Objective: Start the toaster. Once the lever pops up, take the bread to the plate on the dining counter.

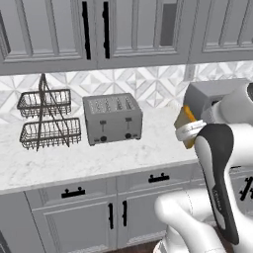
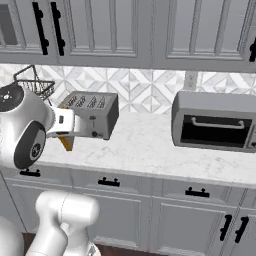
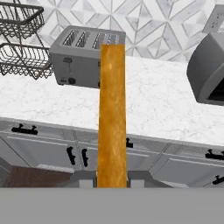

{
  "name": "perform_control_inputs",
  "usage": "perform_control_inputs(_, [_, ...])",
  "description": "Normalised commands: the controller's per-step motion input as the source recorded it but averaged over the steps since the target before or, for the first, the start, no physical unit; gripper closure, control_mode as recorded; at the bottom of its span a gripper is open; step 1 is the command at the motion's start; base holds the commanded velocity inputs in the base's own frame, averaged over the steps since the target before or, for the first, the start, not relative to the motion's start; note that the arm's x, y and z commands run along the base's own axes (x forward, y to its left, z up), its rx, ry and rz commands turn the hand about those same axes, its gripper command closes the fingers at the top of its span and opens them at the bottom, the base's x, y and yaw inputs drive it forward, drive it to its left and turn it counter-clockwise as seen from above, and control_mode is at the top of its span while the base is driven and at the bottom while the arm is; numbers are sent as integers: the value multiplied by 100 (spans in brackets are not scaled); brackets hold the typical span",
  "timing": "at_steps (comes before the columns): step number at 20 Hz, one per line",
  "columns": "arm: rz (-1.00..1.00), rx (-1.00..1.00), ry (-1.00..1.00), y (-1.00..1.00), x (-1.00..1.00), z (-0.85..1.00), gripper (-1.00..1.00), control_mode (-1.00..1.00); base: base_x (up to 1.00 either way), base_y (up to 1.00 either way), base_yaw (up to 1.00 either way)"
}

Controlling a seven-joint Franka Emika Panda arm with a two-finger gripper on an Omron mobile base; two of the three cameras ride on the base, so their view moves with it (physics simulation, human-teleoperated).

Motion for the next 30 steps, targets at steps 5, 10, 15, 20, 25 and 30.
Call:
perform_control_inputs(5, [0, 0, 0, 0, 0, 0, 100, 100, -89, -17, -48])
perform_control_inputs(10, [0, 0, 0, 0, 0, 0, 100, 100, -3, 0, -97])
perform_control_inputs(15, [0, 0, 0, 0, 0, 0, 100, 100, 1, 0, -92])
perform_control_inputs(20, [0, 0, 0, 0, 0, 0, 100, 100, 31, 10, -82])
perform_control_inputs(25, [0, 0, 0, 0, 0, 0, 100, 100, 72, 9, -72])
perform_control_inputs(30, [0, 0, 0, 0, 0, 0, 100, 100, 77, 0, -68])
